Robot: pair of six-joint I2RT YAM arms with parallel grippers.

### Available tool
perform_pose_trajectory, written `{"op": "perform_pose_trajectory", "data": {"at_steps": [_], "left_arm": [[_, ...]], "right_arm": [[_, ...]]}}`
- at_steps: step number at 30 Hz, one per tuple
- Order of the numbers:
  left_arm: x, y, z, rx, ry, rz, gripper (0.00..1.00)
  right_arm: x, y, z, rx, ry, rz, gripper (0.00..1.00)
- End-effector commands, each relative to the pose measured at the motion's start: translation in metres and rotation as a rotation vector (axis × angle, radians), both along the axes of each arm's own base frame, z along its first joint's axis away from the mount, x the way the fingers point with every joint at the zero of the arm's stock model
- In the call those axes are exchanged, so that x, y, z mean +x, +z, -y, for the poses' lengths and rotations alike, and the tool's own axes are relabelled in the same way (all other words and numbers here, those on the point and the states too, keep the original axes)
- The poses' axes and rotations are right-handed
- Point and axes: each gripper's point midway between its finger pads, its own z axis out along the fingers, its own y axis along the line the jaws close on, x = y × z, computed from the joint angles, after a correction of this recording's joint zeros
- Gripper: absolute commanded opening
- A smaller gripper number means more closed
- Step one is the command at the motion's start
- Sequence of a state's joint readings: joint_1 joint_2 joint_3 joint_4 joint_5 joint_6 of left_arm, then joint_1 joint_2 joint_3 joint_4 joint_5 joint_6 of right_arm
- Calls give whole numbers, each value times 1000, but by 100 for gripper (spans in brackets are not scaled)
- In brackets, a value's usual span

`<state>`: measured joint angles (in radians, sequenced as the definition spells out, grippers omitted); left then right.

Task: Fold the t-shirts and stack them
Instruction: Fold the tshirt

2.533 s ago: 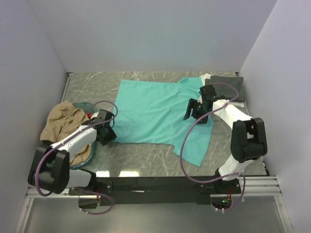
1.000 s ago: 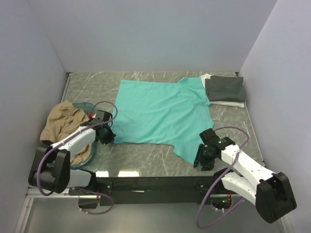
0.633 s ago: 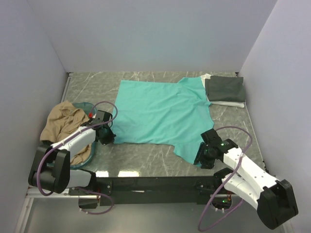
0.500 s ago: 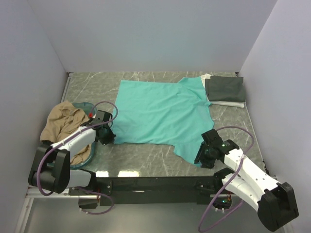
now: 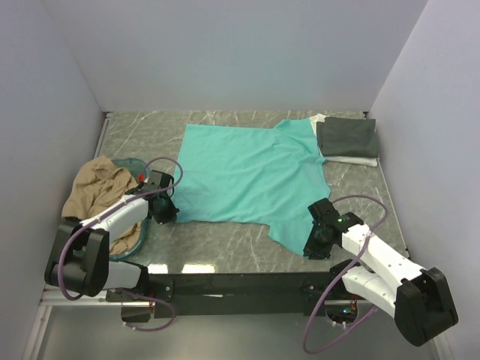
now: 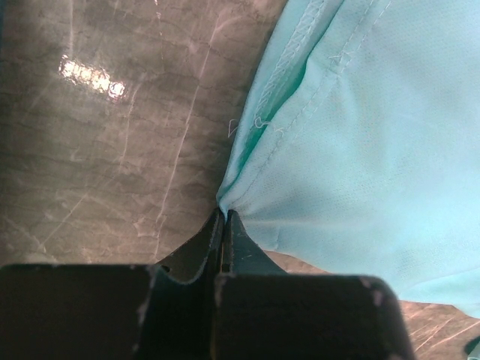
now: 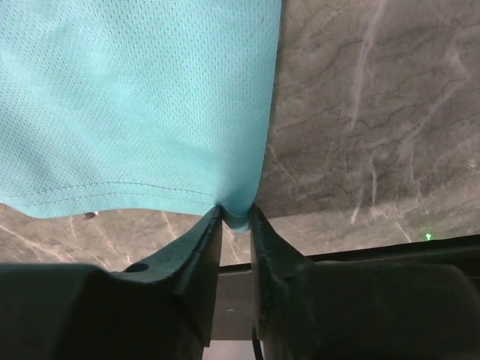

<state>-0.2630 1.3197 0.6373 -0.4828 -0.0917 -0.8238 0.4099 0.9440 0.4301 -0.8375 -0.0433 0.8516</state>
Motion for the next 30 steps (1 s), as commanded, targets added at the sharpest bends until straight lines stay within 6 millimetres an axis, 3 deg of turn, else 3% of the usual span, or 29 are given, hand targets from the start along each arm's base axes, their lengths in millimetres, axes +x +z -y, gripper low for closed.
{"op": "perform_pose_trajectory", "data": {"at_steps": [1, 4, 7, 15, 20, 30], "left_arm": [[9, 9, 3, -10, -13, 34, 1], [7, 9, 2, -8, -16, 29, 1], [4, 11, -1, 5, -17, 23, 1], [-6, 33, 0, -22, -11, 61, 1], [-10, 40, -1, -35, 27, 55, 1], [-23, 49, -4, -54, 93, 42, 1]], "right_arm": [[4, -4, 2, -24, -4, 9, 27], [3, -5, 3, -34, 9, -8, 17], [-1, -3, 3, -35, 17, -30, 0], [-9, 17, 2, -31, 43, -66, 0], [-5, 33, -7, -9, 54, -70, 0], [-23, 51, -5, -31, 77, -128, 0]]}}
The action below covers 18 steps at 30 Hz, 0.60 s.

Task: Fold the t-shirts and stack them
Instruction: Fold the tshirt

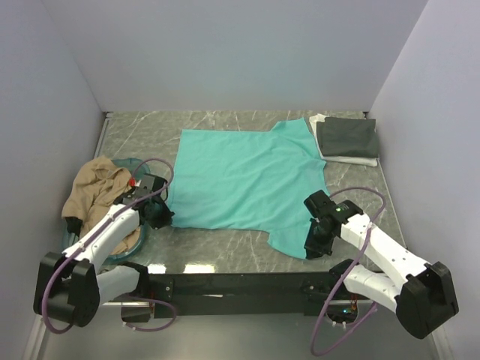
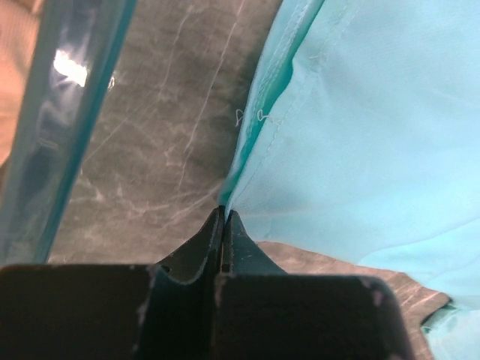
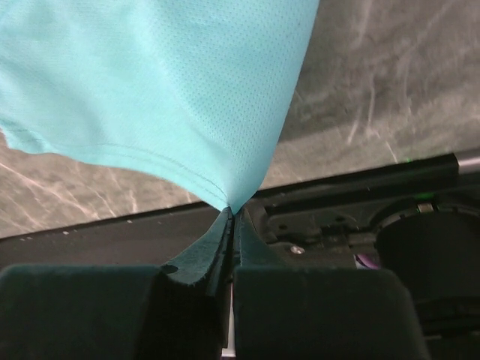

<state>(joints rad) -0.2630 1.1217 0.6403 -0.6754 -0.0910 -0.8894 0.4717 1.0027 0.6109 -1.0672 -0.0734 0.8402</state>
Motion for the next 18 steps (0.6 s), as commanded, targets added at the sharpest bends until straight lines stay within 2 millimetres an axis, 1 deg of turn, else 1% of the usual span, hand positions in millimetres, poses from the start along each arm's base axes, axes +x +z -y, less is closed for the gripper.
{"op": "perform_pose_trajectory", "data": {"at_steps": [1, 4, 6, 9, 10, 11, 12, 13, 16, 17, 18], "left_arm": [[4, 17, 1, -25, 39, 34, 1], [4, 17, 3, -30, 35, 34, 1], [6, 16, 3, -26, 28, 28, 1], [12, 17, 4, -22, 16, 29, 1], [17, 22, 6, -24, 12, 43, 1], [21, 21, 6, -21, 12, 42, 1], [24, 23, 6, -20, 11, 47, 1], [30, 27, 7, -20, 10, 58, 1], [43, 27, 8, -23, -2, 67, 1], [46, 23, 8, -20, -4, 53, 1], [49, 23, 8, -18, -13, 56, 1]], "right_arm": [[-10, 12, 2, -9, 3, -20, 0], [-8, 14, -1, 12, -6, 0, 0], [0, 17, -4, 21, -21, 32, 0], [19, 26, -9, 19, -37, 85, 0], [28, 30, -11, 16, -43, 102, 0], [37, 32, -10, 4, -44, 134, 0], [43, 34, -11, 2, -48, 142, 0], [55, 38, -8, -16, -66, 163, 0], [84, 47, -7, -8, -83, 220, 0], [98, 51, -2, -4, -103, 251, 0], [110, 59, -2, 5, -108, 276, 0]]}}
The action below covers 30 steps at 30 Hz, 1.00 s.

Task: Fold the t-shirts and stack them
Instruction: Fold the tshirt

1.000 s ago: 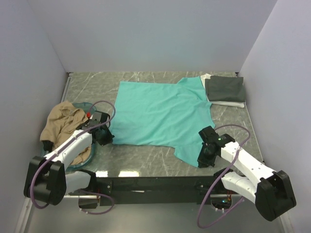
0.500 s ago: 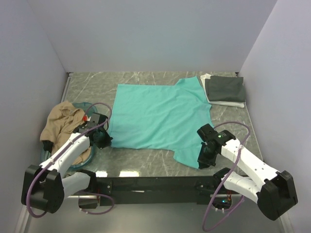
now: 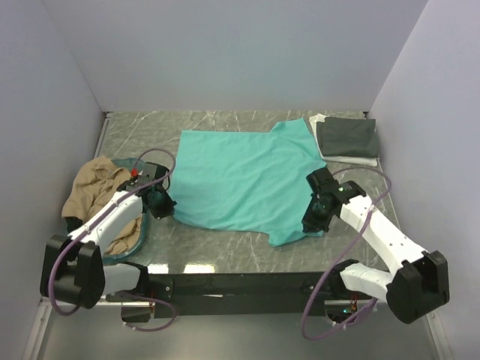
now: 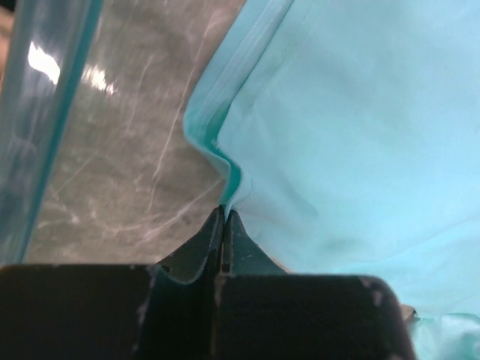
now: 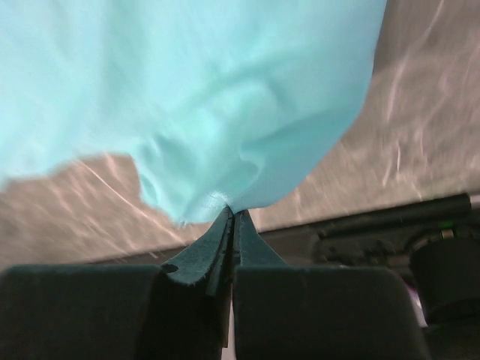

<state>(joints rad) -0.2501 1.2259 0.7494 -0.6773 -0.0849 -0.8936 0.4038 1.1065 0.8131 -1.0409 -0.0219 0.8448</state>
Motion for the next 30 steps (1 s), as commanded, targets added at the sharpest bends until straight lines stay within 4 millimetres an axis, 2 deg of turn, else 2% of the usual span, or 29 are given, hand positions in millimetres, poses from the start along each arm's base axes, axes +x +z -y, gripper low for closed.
{"op": "perform_pose_trajectory", "data": {"at_steps": [1, 2, 7, 9, 13, 19, 27, 30], "left_arm": [[29, 14, 3, -13, -24, 63, 1], [32, 11, 2, -12, -22, 54, 1], [62, 23, 6, -42, -31, 104, 1], [70, 19, 8, -47, -45, 88, 1], [92, 25, 8, -47, -45, 107, 1], [121, 34, 1, -36, -44, 137, 1], [149, 45, -9, -30, -21, 170, 1], [157, 43, -12, -24, -23, 166, 1]], "right_arm": [[56, 21, 8, -11, -34, 143, 0], [67, 25, 13, -16, -42, 167, 0], [116, 42, 17, -29, -33, 225, 0], [130, 44, 19, -44, -24, 240, 0], [162, 47, 25, -73, -27, 258, 0], [199, 53, 27, -90, -18, 284, 0], [233, 59, 34, -133, -8, 304, 0], [245, 56, 37, -147, -5, 295, 0]]}}
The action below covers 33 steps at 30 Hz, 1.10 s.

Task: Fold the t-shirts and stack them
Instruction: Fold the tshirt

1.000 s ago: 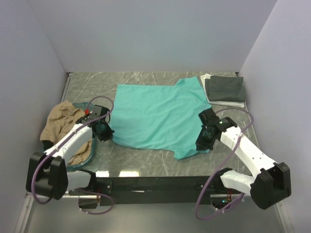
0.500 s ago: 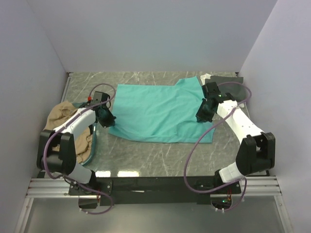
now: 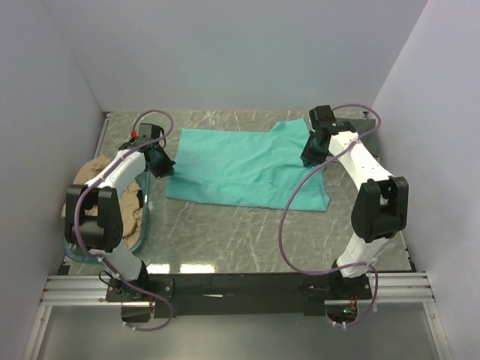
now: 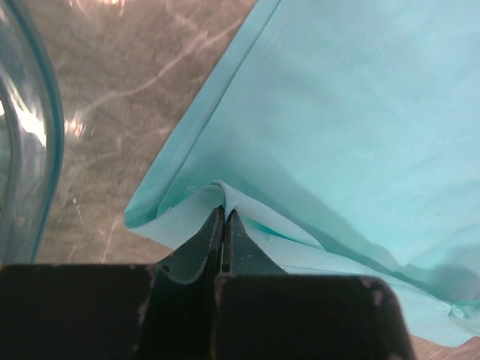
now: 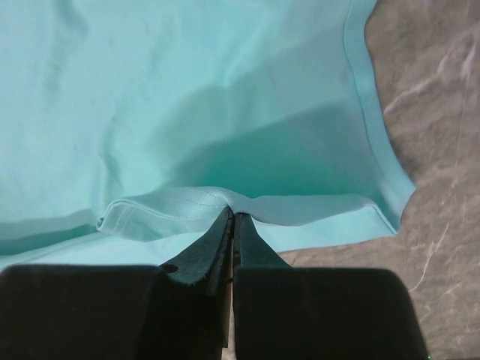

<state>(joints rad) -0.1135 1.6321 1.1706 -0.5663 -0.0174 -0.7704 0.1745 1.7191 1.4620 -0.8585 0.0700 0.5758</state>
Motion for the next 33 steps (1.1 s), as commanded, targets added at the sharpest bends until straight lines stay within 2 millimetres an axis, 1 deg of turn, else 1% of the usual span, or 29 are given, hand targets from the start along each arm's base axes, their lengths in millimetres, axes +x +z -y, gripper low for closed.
{"op": "perform_pose_trajectory", "data": {"at_steps": [1, 5, 6, 8, 9, 10, 12, 14, 15, 17, 18, 20, 21, 23, 24, 25, 26, 27, 28, 29, 30, 31, 32, 33], "left_arm": [[20, 11, -3, 4, -18, 45, 1], [28, 8, -6, 10, -18, 39, 1], [31, 8, -8, 12, -15, 42, 1], [35, 5, -9, 16, -19, 36, 1], [38, 7, -7, 7, -30, 42, 1], [40, 3, -7, 10, -36, 33, 1], [46, 4, -6, 11, -48, 39, 1], [49, -2, -7, 16, -57, 23, 1], [52, -1, -7, 21, -62, 24, 1], [54, -6, -7, 23, -66, 11, 1], [57, -4, -7, 26, -71, 16, 1], [59, -7, -9, 35, -68, 6, 1], [62, -5, -11, 39, -65, 12, 1], [62, -8, -11, 39, -66, 0, 1], [64, -6, -13, 40, -62, 3, 2], [64, -6, -13, 40, -62, 3, 13], [66, -4, -12, 38, -64, 9, 25], [69, 1, -12, 38, -59, 23, 39], [70, 7, -12, 37, -59, 40, 64], [73, 12, -12, 36, -57, 56, 73], [75, 19, -11, 34, -56, 73, 80], [76, 26, -11, 33, -56, 91, 88], [77, 30, -11, 35, -59, 101, 90], [78, 33, -9, 36, -66, 112, 91]], "right_arm": [[23, 15, 12, -43, -5, 53, 0], [37, 15, 13, -53, 0, 56, 0], [43, 16, 13, -57, 0, 59, 0], [48, 16, 15, -66, 3, 57, 0], [53, 16, 15, -70, 4, 57, 0], [55, 16, 14, -75, 8, 59, 0], [60, 15, 14, -81, 9, 53, 0], [63, 13, 15, -85, 11, 51, 0], [65, 10, 16, -90, 10, 44, 0], [67, 8, 15, -89, 14, 39, 0], [69, 5, 14, -85, 18, 34, 0], [73, 2, 12, -81, 23, 36, 0], [75, -1, 11, -78, 27, 31, 0], [80, -1, 9, -71, 35, 39, 0], [85, 1, 8, -65, 38, 49, 0], [88, 4, 6, -59, 51, 56, 2], [90, 7, 5, -56, 57, 59, 24], [98, 19, 3, -55, 58, 89, 38], [101, 26, 4, -56, 61, 104, 49], [104, 34, 4, -61, 61, 121, 68], [107, 50, 4, -58, 61, 162, 77], [108, 58, 4, -58, 63, 185, 82], [110, 68, 2, -47, 67, 218, 85], [105, 79, 1, -36, 73, 246, 85]]}}
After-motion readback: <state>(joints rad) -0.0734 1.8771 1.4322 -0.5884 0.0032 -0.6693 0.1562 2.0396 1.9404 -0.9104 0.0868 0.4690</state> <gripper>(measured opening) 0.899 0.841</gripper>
